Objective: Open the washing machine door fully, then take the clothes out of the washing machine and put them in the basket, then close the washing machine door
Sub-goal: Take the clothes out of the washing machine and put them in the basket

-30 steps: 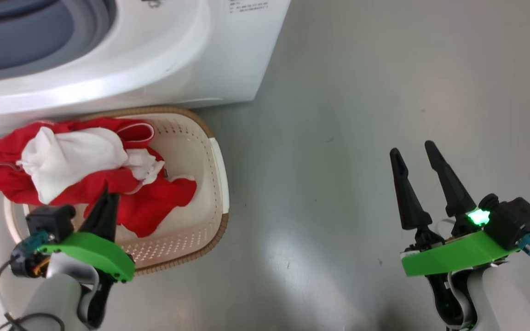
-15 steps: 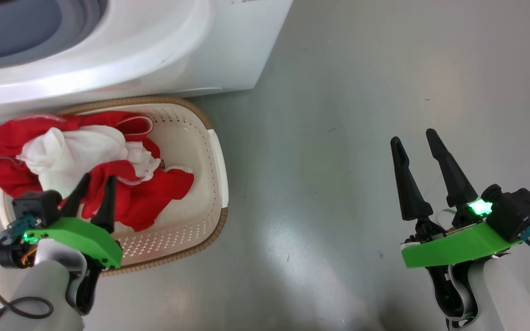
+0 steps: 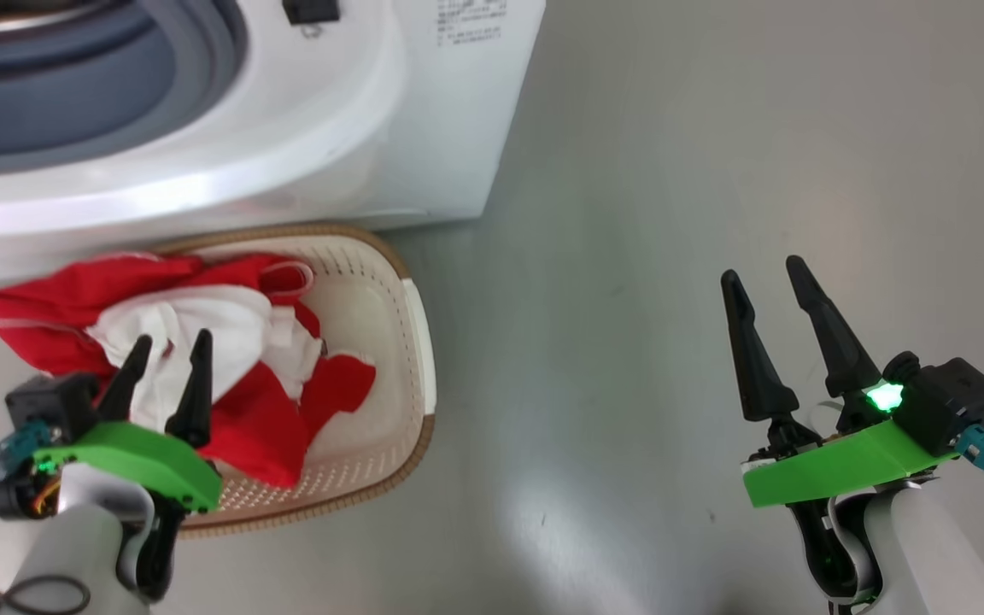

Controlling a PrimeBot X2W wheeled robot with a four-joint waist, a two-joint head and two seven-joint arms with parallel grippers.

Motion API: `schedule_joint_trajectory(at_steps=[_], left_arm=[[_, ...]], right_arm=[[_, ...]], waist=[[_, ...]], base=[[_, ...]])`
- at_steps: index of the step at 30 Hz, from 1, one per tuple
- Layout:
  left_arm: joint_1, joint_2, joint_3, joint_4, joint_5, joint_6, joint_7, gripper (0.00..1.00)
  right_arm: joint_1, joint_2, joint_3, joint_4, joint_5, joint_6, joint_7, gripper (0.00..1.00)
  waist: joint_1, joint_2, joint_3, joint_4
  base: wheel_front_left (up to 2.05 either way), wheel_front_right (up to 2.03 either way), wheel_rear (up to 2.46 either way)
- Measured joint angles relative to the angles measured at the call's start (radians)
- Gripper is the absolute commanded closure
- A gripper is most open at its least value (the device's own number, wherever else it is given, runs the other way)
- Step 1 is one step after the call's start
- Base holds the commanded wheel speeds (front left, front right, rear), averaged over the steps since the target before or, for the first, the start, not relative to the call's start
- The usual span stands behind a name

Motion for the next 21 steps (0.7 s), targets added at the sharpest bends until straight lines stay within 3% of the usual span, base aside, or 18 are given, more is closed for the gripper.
schedule_joint_trajectory(at_steps=[13, 21], left_arm=[[0.171, -0.034, 0.144, -0.191, 0.098, 0.0, 0.0, 0.0], [0.264, -0.053, 0.18, -0.301, 0.148, 0.0, 0.0, 0.0]], right_arm=[[0.079, 0.0, -0.022, 0.044, -0.037, 0.0, 0.0, 0.0], [0.143, 0.0, -0.037, 0.061, -0.05, 0.0, 0.0, 0.0]], waist=[[0.0, 0.0, -0.19, 0.021], [0.0, 0.0, -0.301, 0.038]], base=[[0.0, 0.0, 0.0], [0.0, 0.0, 0.0]])
